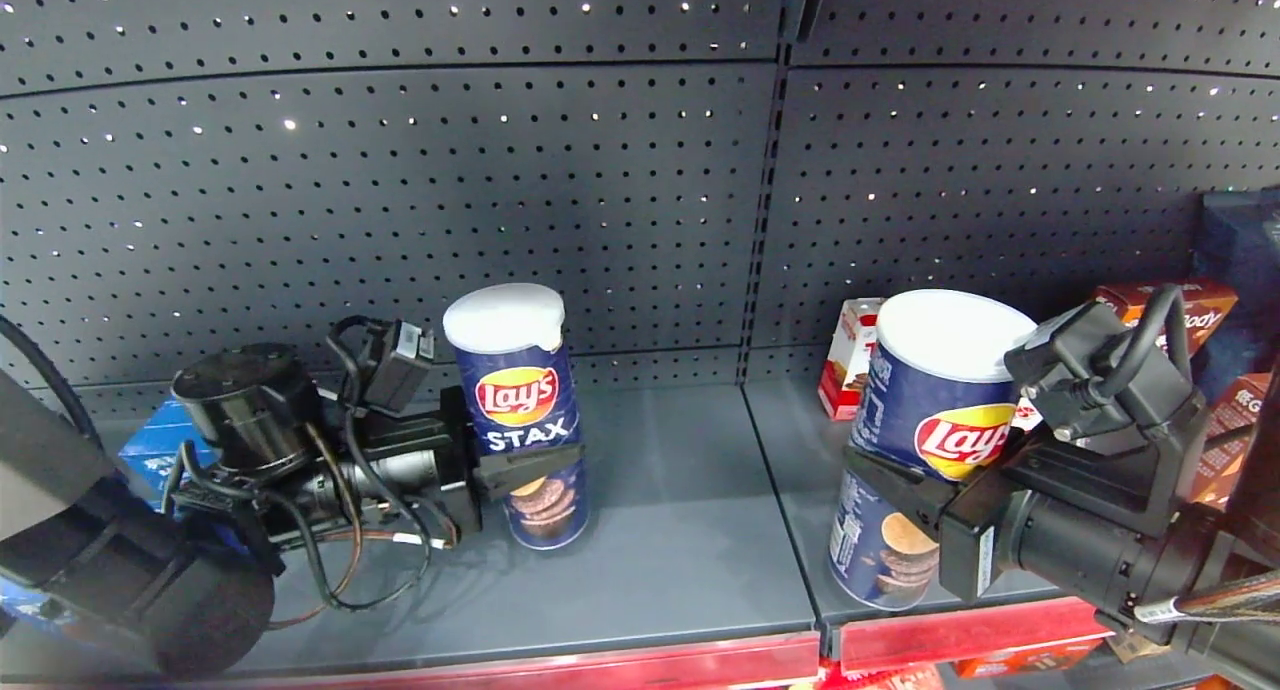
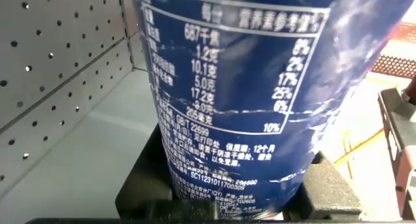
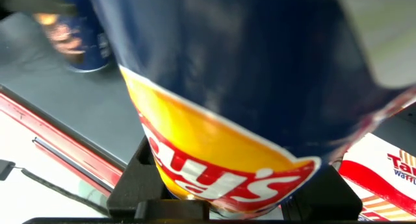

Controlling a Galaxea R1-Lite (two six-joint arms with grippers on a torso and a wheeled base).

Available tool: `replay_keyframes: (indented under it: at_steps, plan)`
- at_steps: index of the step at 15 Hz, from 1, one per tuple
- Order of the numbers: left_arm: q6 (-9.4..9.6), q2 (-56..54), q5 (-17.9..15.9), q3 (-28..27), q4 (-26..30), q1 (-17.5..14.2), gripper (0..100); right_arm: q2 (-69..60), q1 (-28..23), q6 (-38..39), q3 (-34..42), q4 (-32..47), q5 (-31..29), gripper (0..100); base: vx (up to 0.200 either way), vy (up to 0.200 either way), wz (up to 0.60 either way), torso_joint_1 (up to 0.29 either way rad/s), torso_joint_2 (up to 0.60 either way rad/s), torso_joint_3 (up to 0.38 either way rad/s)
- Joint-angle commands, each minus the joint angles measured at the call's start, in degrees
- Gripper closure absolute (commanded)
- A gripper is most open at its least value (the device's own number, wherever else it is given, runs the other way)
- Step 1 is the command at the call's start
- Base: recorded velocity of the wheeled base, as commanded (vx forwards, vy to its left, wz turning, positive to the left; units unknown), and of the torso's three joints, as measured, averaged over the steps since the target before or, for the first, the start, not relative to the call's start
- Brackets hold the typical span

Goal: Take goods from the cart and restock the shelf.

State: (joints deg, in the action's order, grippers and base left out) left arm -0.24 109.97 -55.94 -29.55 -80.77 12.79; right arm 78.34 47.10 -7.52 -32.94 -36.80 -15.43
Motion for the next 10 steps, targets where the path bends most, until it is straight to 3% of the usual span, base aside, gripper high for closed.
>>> replay_keyframes:
  at_steps: [1,5,10]
  plan:
    - [-0.02,-2.7,1.0,5.1,-3.0,1.2,100,0.1,0.0,0.0,0.0,0.0,0.0,100,0.0,0.0,0.0,0.0,0.0,0.0]
    - [-0.02,-2.0,2.4,12.0,-9.2,2.2,100,0.1,0.0,0.0,0.0,0.0,0.0,100,0.0,0.0,0.0,0.0,0.0,0.0]
    - [0.77,1.6,4.5,10.9,-9.2,4.2,100,0.1,0.0,-0.1,0.0,0.0,0.0,100,0.0,0.0,0.0,0.0,0.0,0.0]
